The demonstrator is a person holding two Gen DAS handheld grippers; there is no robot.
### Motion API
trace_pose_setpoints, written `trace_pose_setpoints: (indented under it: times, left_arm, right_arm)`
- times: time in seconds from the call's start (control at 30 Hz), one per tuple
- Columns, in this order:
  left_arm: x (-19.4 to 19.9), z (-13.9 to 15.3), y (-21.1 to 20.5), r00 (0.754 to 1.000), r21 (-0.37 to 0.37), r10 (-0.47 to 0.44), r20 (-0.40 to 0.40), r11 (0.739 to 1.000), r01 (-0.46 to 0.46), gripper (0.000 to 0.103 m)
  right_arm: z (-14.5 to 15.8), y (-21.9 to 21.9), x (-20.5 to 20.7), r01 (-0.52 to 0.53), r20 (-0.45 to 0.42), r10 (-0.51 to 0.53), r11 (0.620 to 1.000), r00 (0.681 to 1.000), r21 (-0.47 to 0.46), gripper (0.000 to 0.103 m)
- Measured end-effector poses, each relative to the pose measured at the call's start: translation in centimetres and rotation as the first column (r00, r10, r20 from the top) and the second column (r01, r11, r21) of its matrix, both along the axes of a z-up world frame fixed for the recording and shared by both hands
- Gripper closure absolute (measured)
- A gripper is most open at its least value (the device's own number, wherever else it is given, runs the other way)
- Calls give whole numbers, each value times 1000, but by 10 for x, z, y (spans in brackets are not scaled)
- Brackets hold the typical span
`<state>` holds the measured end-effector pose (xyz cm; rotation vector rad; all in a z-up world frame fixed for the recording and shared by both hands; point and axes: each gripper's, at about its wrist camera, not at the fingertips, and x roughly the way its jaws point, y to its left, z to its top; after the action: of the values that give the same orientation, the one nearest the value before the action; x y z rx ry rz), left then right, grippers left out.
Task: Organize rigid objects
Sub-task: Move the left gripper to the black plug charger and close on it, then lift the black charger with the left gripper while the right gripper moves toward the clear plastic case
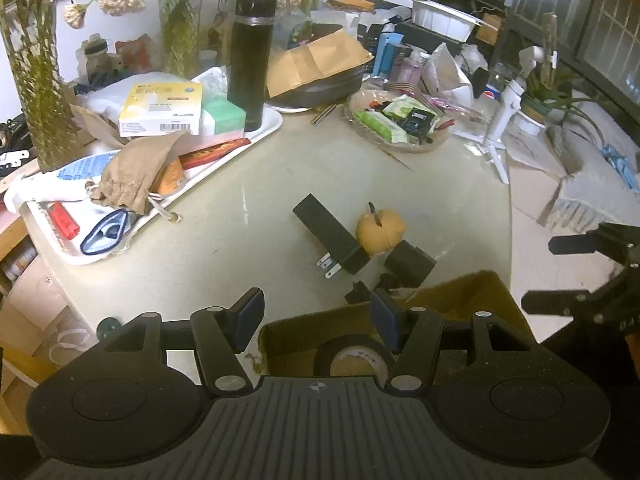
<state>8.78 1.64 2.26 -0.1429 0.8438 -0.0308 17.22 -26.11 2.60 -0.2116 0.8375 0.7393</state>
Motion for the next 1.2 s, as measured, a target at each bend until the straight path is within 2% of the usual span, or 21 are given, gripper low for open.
trace_pose_setpoints:
  times: [0.6,0.73,1.0,1.2]
  left_arm:
    - [50,-17,3,998,-86,20,-53,996,-25,46]
    - [66,-24,8,997,-130,34,-75,990,-44,46]
    - [99,-45,30,982,-268,110,-155,952,-149,46]
    - [121,-61,40,964,-373,158,-213,899,-229,46]
  right_arm:
    - [-2,-7,3,33,-10,-33,999,999,21,0]
    - [-3,-8,5,35,-17,-34,999,999,23,0]
    - [-6,-11,8,47,-40,-46,998,998,34,0]
    - [-7,-12,9,50,-48,-48,998,998,38,0]
